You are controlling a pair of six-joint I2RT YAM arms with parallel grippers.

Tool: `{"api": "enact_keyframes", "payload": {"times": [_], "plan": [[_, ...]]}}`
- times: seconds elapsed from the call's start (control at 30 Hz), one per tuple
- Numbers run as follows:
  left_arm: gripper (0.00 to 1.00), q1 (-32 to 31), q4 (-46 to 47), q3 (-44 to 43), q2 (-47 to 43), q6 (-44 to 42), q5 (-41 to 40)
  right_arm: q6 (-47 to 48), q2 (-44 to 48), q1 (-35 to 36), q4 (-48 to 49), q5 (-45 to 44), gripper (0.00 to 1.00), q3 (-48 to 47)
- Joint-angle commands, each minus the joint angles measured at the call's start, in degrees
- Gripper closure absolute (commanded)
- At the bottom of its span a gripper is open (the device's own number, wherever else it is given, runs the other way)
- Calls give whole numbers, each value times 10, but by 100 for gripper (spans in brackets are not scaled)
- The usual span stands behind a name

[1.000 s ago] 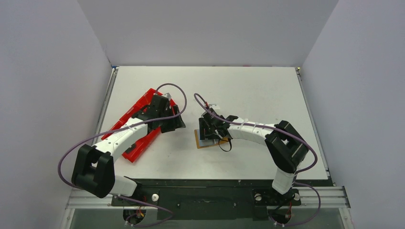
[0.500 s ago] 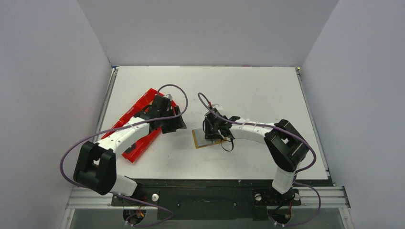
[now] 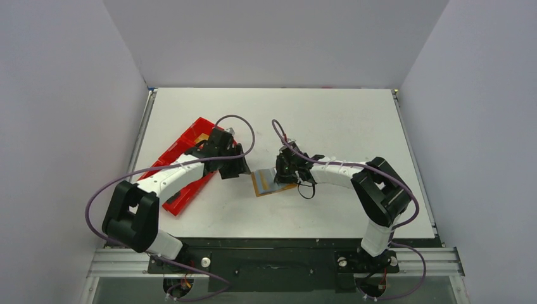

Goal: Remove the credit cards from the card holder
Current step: Remove the credit card from the card holder.

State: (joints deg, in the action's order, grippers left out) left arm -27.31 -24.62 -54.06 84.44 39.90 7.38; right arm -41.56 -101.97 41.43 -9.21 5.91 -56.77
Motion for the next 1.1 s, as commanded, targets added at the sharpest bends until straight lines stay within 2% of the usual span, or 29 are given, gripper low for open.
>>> {"api": "enact_keyframes", "payload": {"times": [0.0,0.17,0.43,1.07], "plan": [[56,-11,38,-30,16,3,15,-16,-26,-16,24,45,100,34],[77,-25,49,-44,39,5,26,-33,-32,-37,63,93,100,56],[99,-45,80,-64,73,18,55,-37,-40,-44,76,108,100,67],[100,-75,108,-41,125,45,35,-39,-37,-47,84,101,100,81]]}}
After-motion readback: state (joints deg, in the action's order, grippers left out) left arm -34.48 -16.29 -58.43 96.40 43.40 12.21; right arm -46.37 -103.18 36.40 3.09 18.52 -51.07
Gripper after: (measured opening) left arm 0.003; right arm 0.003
